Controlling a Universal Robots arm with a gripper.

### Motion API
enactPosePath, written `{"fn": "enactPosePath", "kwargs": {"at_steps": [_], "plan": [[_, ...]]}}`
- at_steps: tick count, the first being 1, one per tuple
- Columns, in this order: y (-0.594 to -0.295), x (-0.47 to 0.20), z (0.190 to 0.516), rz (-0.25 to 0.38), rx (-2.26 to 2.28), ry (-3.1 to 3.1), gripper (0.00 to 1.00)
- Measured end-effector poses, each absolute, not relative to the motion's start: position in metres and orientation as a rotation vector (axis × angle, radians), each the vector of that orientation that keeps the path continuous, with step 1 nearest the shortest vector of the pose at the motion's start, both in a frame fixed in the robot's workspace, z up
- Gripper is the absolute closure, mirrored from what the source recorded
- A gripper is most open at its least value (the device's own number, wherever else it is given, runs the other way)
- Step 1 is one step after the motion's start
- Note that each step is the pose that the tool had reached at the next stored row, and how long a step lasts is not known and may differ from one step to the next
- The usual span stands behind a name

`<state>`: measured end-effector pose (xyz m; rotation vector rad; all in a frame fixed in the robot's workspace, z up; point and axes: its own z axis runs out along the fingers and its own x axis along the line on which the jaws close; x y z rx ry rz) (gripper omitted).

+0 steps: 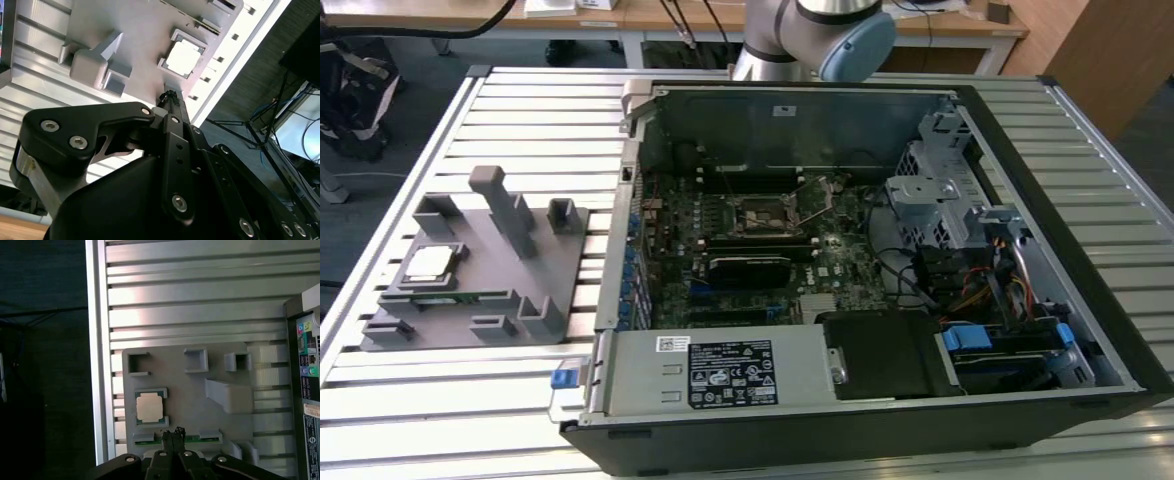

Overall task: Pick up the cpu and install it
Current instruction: 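Reach for the cpu, then pick up the cpu and move it towards the insertion slot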

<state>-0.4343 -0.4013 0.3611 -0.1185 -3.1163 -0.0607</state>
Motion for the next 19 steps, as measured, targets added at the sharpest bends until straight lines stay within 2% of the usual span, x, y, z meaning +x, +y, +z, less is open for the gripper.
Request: {"fn": "enactPosePath", "kwargs": {"at_steps": [19], "plan": [[-0.401,-0.461,0.357,-0.061,-0.118,-3.114,0.89]]}}
